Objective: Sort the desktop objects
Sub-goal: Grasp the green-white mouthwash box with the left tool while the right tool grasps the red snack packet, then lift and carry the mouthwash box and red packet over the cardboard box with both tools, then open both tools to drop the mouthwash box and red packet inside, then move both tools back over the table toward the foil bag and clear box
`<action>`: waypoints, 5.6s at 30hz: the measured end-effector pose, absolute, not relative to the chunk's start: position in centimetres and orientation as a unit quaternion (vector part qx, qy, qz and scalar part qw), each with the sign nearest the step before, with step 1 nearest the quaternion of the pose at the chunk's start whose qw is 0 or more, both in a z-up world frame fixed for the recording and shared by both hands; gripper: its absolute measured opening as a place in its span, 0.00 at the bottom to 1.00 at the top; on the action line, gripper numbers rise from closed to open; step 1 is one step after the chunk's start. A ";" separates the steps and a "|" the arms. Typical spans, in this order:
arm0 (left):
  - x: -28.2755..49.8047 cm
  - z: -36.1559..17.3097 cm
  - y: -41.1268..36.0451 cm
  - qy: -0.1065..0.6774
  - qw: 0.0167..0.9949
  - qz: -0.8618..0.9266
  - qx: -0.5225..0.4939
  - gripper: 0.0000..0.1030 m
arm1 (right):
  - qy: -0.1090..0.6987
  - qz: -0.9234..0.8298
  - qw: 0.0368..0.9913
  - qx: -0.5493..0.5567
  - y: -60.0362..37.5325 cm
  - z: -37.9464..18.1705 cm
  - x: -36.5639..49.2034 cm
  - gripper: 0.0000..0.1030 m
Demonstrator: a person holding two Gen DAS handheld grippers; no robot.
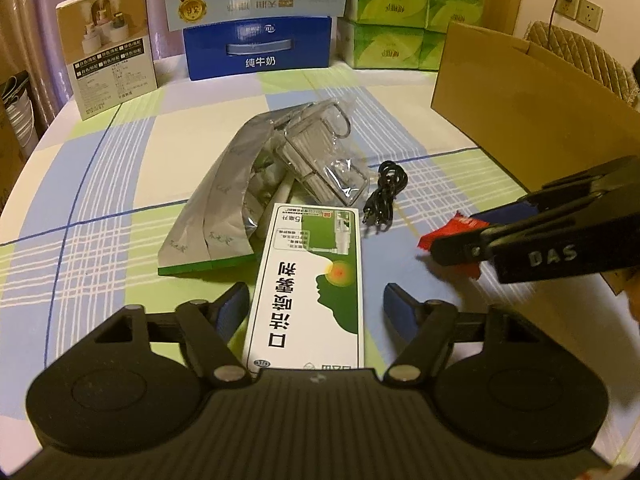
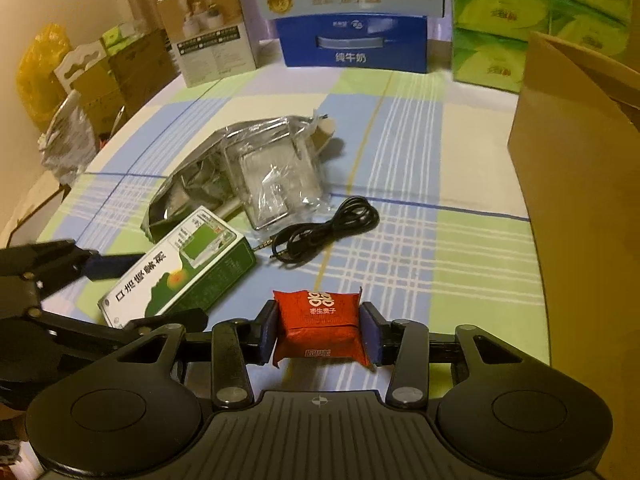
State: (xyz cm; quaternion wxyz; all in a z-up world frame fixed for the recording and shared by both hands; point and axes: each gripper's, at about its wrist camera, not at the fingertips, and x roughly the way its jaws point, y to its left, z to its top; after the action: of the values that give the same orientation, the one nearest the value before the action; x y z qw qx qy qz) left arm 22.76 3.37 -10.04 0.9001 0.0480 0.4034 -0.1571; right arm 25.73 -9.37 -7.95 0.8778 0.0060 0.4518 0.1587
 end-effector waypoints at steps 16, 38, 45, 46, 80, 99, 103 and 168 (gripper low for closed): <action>19.0 -8.3 3.4 0.399 0.902 -0.151 0.068 0.49 | 0.419 0.140 0.897 0.025 -10.1 -5.8 22.7 0.39; 15.5 -9.9 2.7 0.417 0.897 -0.134 0.056 0.50 | 0.430 0.148 0.889 0.047 -10.5 -5.5 19.0 0.38; 15.6 -9.6 2.4 0.414 0.899 -0.128 0.063 0.49 | 0.422 0.148 0.893 0.050 -10.6 -5.3 19.2 0.38; 15.5 -9.2 2.5 0.408 0.902 -0.127 0.061 0.49 | 0.419 0.147 0.895 0.049 -10.6 -5.1 19.1 0.38; 14.6 4.7 -13.1 0.287 0.929 -0.229 0.044 0.49 | 0.273 0.013 0.960 0.060 -28.0 8.1 13.9 0.38; 19.1 1.7 -23.2 0.321 0.901 -0.290 0.017 0.49 | 0.306 -0.031 0.945 0.106 -36.3 5.1 14.5 0.38; 19.4 1.3 -23.2 0.314 0.905 -0.287 0.002 0.49 | 0.312 -0.031 0.944 0.105 -36.5 4.6 14.7 0.38; 10.3 3.5 -0.9 0.297 0.945 -0.133 0.022 0.99 | 0.299 0.102 0.946 0.074 -19.0 9.2 10.3 0.98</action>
State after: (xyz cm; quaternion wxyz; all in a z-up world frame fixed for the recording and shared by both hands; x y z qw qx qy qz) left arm 10.29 -0.89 3.46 0.9452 0.0223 0.2971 -0.1333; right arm 10.28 -19.05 9.23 0.9460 0.0740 0.2986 0.1023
